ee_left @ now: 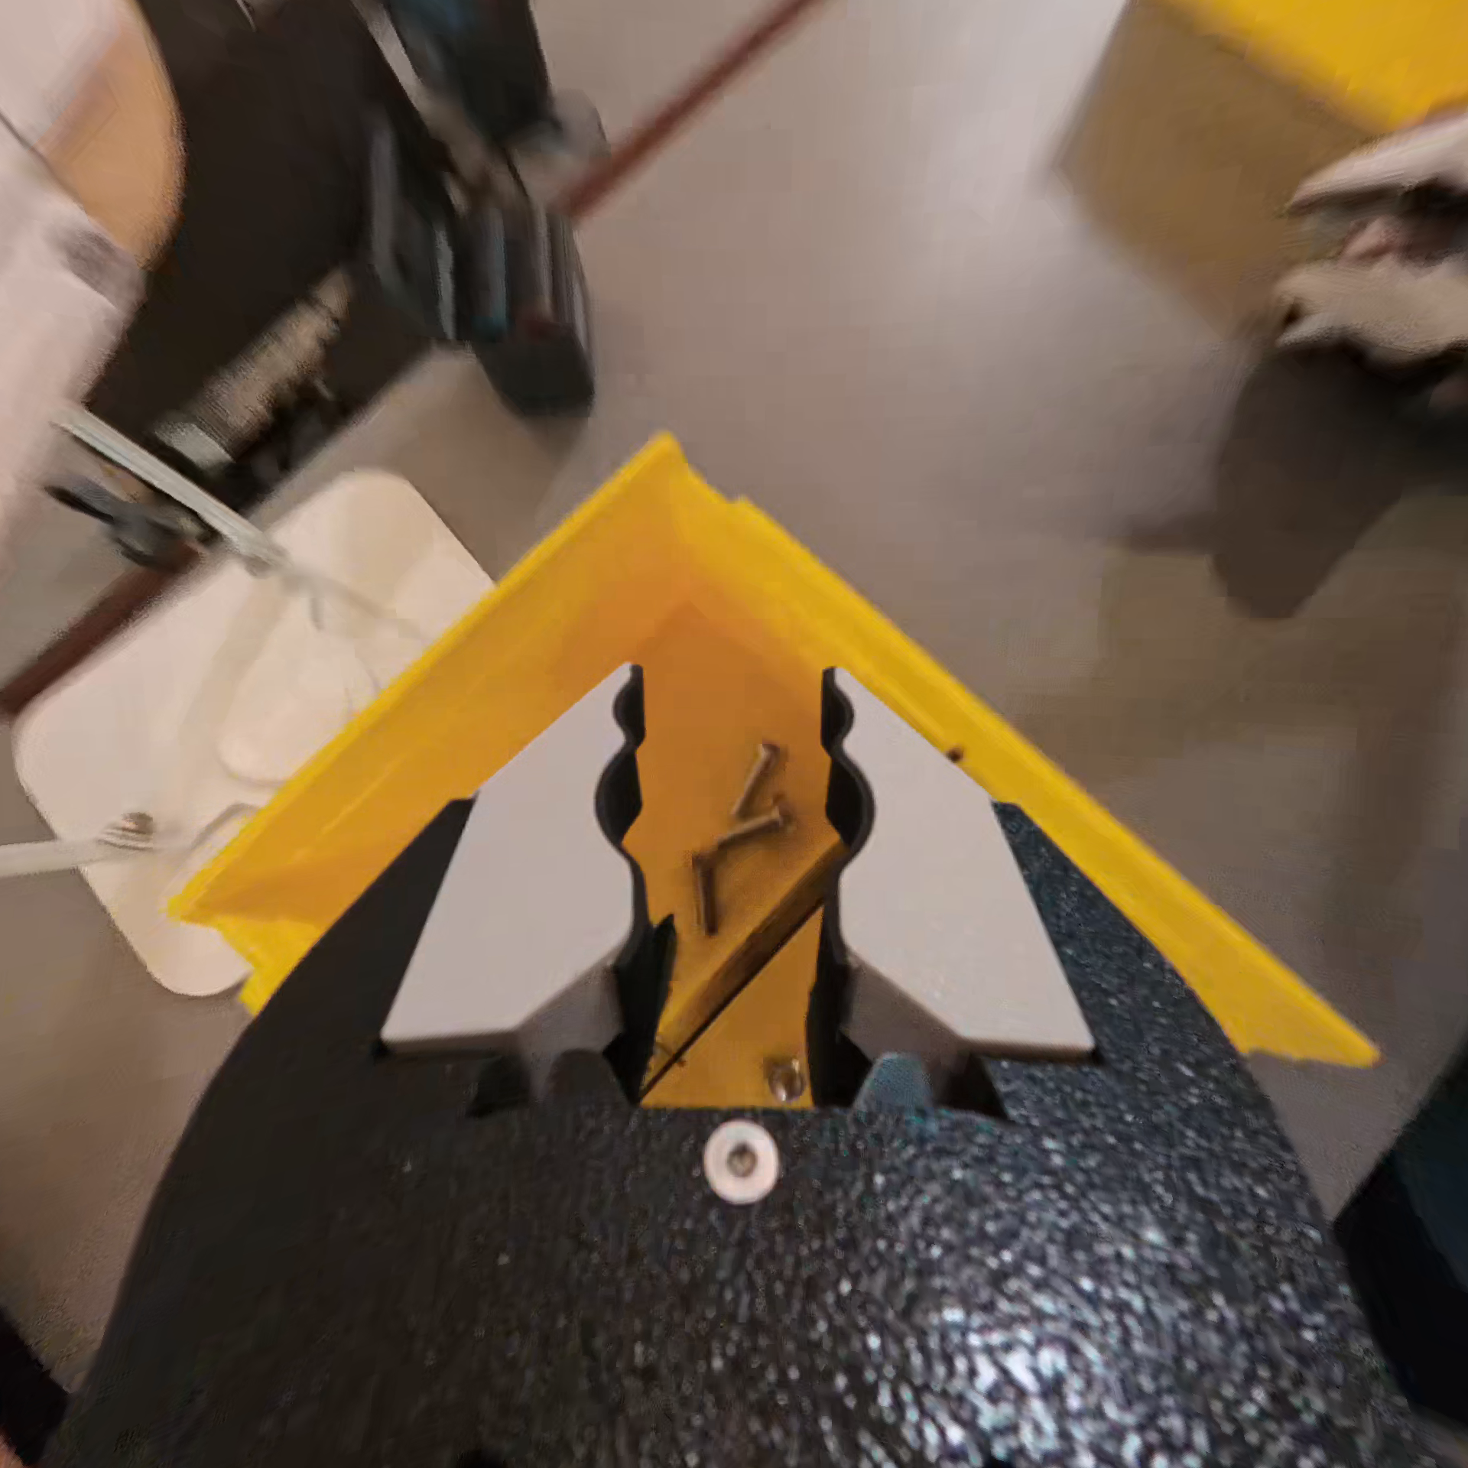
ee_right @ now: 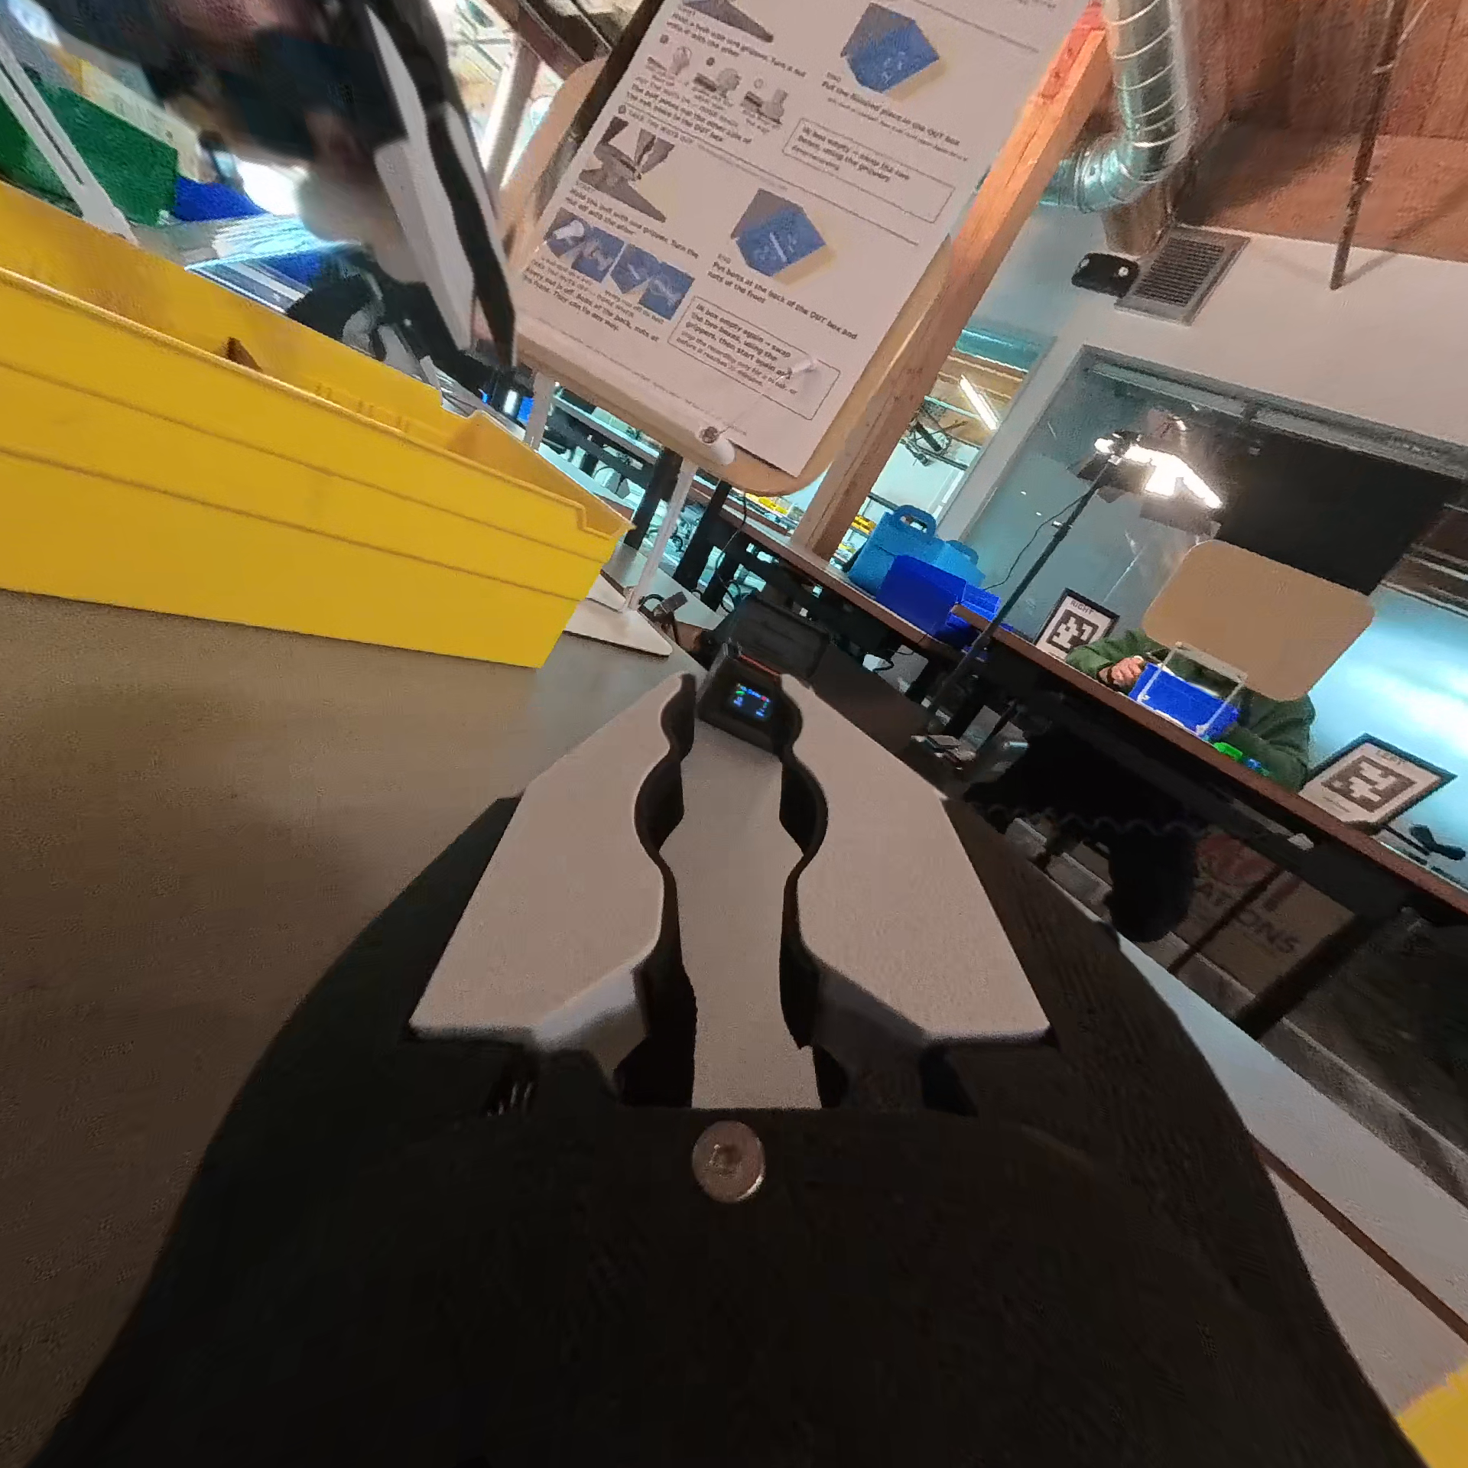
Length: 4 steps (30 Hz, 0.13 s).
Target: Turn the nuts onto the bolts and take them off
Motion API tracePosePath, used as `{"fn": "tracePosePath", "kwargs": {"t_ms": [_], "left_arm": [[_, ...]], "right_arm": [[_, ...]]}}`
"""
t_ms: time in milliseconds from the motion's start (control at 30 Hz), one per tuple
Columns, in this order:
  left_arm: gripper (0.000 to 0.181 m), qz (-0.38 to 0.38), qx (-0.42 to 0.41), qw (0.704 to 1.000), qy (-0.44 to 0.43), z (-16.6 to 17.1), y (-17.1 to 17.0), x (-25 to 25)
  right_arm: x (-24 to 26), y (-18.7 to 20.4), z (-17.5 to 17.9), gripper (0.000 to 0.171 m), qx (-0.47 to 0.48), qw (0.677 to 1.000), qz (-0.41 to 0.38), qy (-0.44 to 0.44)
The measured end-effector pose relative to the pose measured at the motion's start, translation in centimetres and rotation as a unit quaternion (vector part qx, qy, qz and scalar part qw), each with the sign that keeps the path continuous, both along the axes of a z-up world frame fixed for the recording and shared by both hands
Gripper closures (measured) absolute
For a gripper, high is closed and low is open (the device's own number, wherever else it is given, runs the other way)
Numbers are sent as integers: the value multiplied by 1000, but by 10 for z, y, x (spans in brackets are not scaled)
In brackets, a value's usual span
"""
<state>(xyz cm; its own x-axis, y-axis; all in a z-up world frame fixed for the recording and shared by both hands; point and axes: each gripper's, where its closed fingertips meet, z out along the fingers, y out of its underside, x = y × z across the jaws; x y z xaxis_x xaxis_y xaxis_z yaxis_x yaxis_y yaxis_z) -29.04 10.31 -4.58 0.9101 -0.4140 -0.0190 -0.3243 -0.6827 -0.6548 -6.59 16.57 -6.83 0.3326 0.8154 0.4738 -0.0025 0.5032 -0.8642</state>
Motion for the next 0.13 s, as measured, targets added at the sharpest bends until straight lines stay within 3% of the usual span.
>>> {"fn": "tracePosePath", "kwargs": {"t_ms": [133], "left_arm": [[140,-66,-137,987,45,-62,-1,-9]], "right_arm": [[-3,-5,-4,154,14,1000,6,-14]]}}
